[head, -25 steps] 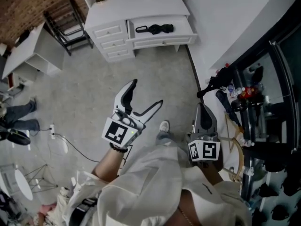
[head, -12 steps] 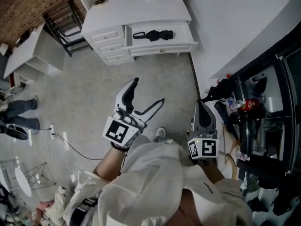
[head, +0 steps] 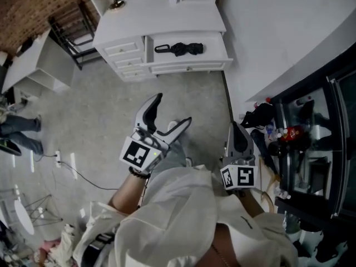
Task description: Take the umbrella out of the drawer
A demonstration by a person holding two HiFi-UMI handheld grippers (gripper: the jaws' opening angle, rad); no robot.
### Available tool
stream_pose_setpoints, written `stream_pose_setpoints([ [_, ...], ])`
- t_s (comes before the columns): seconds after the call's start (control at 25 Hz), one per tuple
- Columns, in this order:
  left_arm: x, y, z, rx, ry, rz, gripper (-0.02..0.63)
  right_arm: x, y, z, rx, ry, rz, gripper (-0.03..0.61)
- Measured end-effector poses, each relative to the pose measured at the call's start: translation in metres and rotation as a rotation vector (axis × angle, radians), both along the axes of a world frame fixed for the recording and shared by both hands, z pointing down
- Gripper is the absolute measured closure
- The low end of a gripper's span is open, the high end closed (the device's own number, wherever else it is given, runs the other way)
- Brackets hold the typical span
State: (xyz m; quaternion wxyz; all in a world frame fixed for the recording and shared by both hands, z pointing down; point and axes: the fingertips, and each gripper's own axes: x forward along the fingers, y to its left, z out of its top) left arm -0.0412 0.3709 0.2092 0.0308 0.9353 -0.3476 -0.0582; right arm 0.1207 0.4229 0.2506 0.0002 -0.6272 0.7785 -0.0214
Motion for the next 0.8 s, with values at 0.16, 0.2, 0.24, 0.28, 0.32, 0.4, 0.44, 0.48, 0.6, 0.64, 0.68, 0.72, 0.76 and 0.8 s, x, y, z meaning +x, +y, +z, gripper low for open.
stream_pose_setpoints([
  [0.16,0.003,-0.032,0.001,0.01,-0.007,0.012,0.202,-0.001,-0.031,0.001,-0.001,-0.002,0.001,0.56],
  [0.2,0.003,-0.042,0.002,0.009,-0.009,0.014,0.202,-0.002,-0.04,0.002,-0.002,0.0,0.002,0.561],
  [0.24,0.002,-0.053,0.004,0.005,-0.01,0.018,0.202,-0.003,-0.051,0.003,-0.004,0.002,0.003,0.561],
  [0.28,0.001,-0.066,0.006,0.001,-0.01,0.022,0.202,-0.005,-0.064,0.003,-0.006,0.004,0.005,0.56],
  [0.32,0.001,-0.08,0.007,-0.003,-0.01,0.027,0.202,-0.006,-0.077,0.004,-0.009,0.005,0.008,0.56],
  [0.4,0.0,-0.111,0.01,-0.005,-0.009,0.034,0.202,-0.008,-0.106,0.006,-0.015,0.009,0.013,0.56],
  [0.44,-0.001,-0.126,0.01,-0.005,-0.008,0.039,0.202,-0.009,-0.12,0.006,-0.018,0.011,0.016,0.56],
  [0.48,-0.002,-0.141,0.01,-0.004,-0.006,0.044,0.202,-0.011,-0.135,0.007,-0.019,0.015,0.019,0.561],
  [0.6,-0.008,-0.185,0.012,-0.009,-0.003,0.058,0.202,-0.019,-0.177,0.005,-0.018,0.02,0.03,0.561],
  [0.64,-0.009,-0.199,0.013,-0.012,-0.002,0.063,0.202,-0.022,-0.19,0.004,-0.017,0.02,0.033,0.561],
  [0.68,-0.01,-0.212,0.013,-0.013,-0.001,0.068,0.202,-0.024,-0.203,0.002,-0.016,0.02,0.035,0.561],
  [0.72,-0.01,-0.225,0.013,-0.013,0.0,0.073,0.202,-0.026,-0.215,0.002,-0.016,0.021,0.038,0.561],
  [0.76,-0.01,-0.237,0.013,-0.012,0.001,0.079,0.202,-0.027,-0.226,0.002,-0.017,0.022,0.042,0.561],
  [0.8,-0.01,-0.248,0.014,-0.012,0.002,0.085,0.202,-0.028,-0.236,0.002,-0.021,0.023,0.047,0.56],
])
